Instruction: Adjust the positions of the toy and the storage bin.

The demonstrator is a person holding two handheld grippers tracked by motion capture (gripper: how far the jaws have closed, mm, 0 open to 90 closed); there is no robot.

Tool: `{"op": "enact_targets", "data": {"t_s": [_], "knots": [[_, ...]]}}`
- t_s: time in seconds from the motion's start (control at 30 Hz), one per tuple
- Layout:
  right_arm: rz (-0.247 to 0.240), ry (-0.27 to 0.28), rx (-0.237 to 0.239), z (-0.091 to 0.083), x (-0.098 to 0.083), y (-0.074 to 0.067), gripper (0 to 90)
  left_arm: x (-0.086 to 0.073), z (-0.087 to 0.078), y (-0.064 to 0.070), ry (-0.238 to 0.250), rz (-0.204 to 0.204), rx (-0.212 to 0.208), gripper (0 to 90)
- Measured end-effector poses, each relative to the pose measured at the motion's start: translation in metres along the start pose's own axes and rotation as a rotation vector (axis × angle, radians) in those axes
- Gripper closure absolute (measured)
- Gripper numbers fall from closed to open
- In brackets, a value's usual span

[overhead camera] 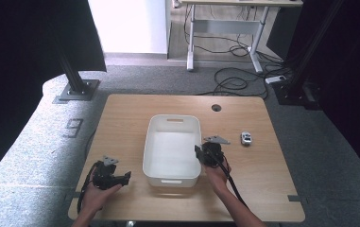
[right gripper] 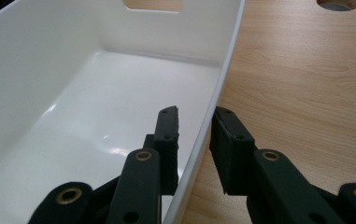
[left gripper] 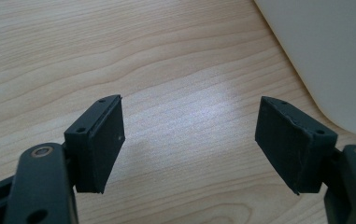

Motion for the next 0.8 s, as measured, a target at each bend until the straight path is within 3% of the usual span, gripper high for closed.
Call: {"op": "enact_targets", "data": {"t_s": [0.8], "knots": [[-0.020,-0.004,-0.005,0.0022,0.0017,-0.0031,72.1,-0.0005,0.0004,0.0008,-0.004,0.001,0.001,24.6]]}}
Point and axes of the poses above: each handheld gripper's, and its own axes: z roughly forward along the jaws, x roughly out of its top, y roughly to its right, the point moved 8 cm from there along z, roughly forward along the jaws, and after that the axes turned 8 degrees about -y, right-handed, at the moved point
